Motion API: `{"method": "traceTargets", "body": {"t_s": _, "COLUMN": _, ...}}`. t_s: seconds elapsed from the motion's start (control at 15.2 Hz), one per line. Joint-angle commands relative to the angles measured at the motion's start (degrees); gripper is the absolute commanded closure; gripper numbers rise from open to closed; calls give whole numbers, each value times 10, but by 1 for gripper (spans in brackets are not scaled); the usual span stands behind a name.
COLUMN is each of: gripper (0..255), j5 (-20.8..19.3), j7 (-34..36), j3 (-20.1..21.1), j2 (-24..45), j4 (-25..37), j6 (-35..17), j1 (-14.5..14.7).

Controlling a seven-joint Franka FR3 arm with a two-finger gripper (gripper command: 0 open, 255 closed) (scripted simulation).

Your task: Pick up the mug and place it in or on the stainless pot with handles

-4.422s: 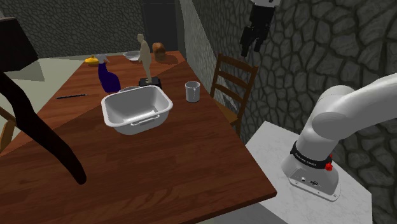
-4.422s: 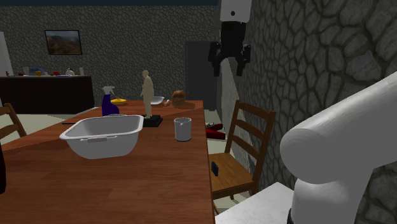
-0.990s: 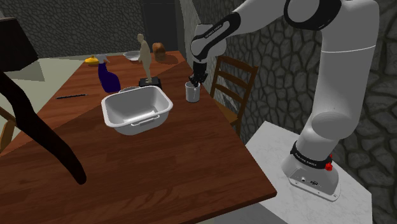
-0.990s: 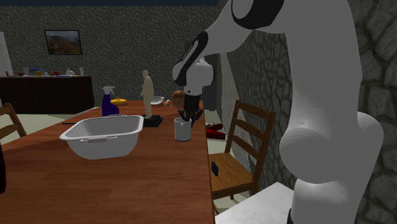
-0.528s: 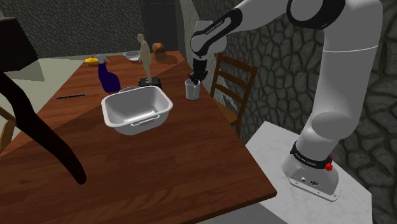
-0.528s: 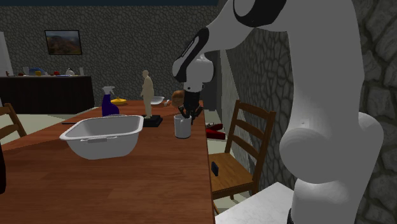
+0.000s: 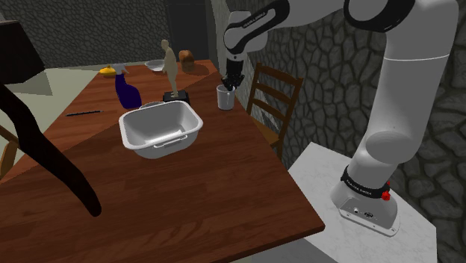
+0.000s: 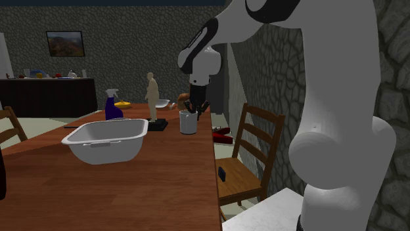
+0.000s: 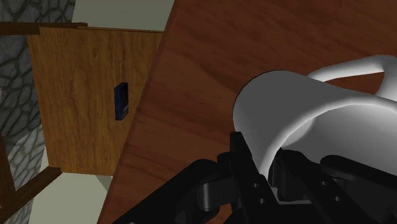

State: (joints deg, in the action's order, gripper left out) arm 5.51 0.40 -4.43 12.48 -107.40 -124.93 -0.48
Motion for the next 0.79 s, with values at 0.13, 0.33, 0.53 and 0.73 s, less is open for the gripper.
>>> {"method": "traceTargets", "body": {"t_s": 0.13, "gripper": 255, "j5": -2, "j7": 3, "j3": -1, "j2": -10, "j4": 18, "j6": 28, "j1": 0}}
{"method": "traceTargets", "body": {"t_s": 0.33, "gripper": 255, "j5": -4, "j7": 5, "j3": -1, "j2": -17, "j4": 32, "j6": 49, "j1": 0}}
{"method": "traceTargets", "body": {"t_s": 0.53, "gripper": 255, "j5": -5, "j7": 6, "j3": -1, "j2": -23, "j4": 48, "j6": 70, "j1": 0}}
{"method": "traceTargets", "body": {"t_s": 0.73, "gripper": 255, "j5": -7, "j7": 8, "j3": -2, "j2": -28, "j4": 65, "j6": 92, "j1": 0}}
